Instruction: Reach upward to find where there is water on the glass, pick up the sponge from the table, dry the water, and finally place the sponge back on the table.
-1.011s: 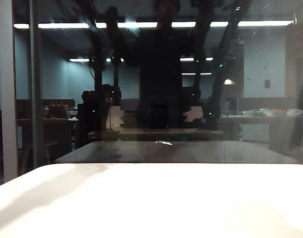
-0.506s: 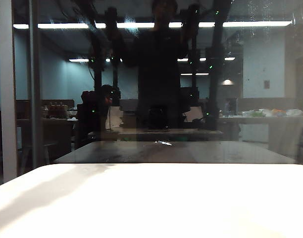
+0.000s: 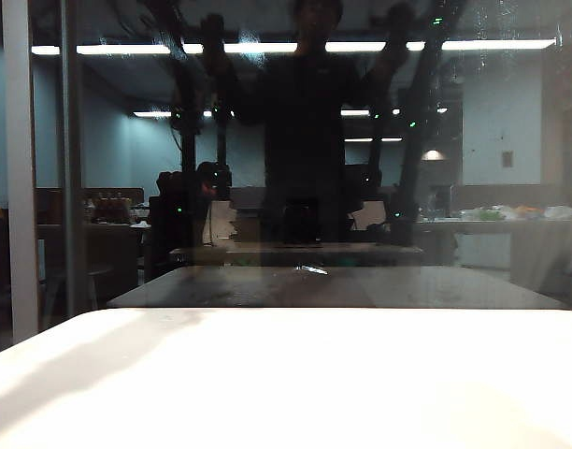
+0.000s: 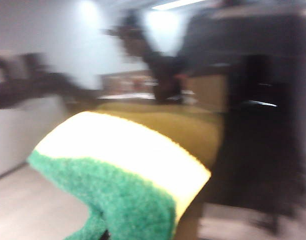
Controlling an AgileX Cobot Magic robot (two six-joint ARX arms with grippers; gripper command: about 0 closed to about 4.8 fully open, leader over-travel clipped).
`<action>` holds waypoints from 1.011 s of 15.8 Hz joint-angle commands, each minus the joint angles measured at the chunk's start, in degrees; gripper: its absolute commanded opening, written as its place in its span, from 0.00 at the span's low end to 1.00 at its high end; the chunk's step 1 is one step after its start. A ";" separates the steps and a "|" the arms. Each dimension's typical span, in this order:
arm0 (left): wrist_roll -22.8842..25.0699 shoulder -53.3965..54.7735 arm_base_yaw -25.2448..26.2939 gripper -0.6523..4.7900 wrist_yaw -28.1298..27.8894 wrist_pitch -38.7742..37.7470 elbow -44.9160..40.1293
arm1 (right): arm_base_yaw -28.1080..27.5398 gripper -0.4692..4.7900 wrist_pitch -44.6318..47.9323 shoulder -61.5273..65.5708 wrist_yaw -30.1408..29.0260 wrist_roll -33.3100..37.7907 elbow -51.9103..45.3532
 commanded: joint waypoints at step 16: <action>-0.15 -0.24 0.02 0.11 -0.11 3.04 0.33 | -2.10 0.08 -3.23 -1.51 3.34 0.59 -0.68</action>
